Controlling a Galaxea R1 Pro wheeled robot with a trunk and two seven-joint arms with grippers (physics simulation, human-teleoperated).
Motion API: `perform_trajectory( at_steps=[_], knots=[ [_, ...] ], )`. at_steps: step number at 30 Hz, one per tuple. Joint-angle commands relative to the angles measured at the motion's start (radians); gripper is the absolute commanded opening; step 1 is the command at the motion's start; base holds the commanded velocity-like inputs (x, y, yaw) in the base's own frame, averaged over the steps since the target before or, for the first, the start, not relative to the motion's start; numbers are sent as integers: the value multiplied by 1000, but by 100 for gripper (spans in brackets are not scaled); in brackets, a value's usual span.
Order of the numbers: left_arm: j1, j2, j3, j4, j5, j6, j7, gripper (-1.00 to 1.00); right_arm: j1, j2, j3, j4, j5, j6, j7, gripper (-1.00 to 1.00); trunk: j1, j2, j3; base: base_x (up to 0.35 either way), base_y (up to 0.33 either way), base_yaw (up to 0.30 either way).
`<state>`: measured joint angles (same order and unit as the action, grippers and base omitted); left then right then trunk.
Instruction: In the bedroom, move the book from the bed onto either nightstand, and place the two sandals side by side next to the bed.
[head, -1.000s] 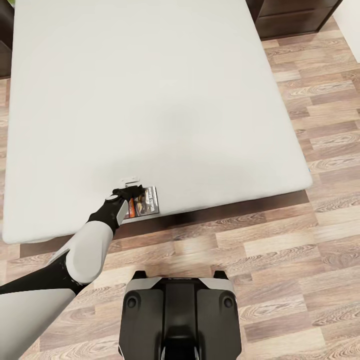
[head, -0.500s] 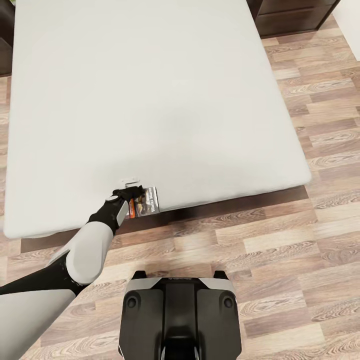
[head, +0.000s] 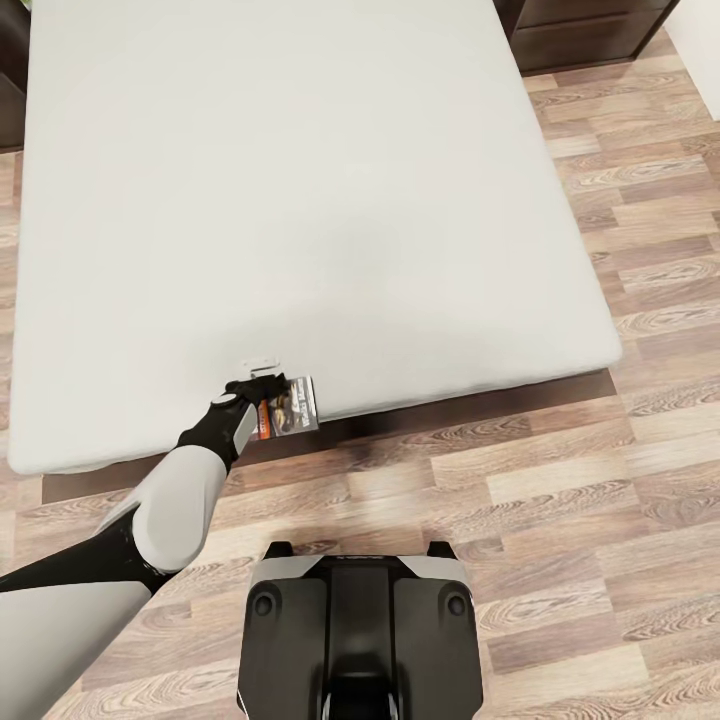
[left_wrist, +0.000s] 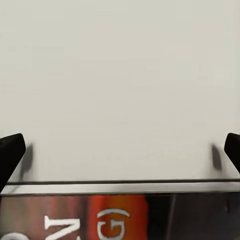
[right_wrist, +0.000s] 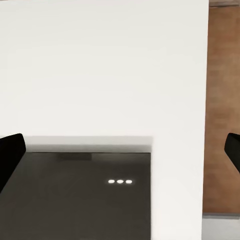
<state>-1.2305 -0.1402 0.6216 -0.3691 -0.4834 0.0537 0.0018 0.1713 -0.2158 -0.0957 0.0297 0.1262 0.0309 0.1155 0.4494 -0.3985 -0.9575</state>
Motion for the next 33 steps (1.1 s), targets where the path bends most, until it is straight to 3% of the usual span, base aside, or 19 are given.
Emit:
perform_trajectory(
  at_steps=[1, 33],
  knots=[
    [0, -1, 4, -2, -6, 5, 0, 100, 0, 0, -9, -1, 10, 3, 3, 100, 1, -2, -1, -3, 0, 0],
    [-1, 2, 4, -7, -9, 8, 10, 100, 0, -2, -9, -1, 10, 1, 1, 100, 1, -2, 8, 0, 0, 0]
  ],
)
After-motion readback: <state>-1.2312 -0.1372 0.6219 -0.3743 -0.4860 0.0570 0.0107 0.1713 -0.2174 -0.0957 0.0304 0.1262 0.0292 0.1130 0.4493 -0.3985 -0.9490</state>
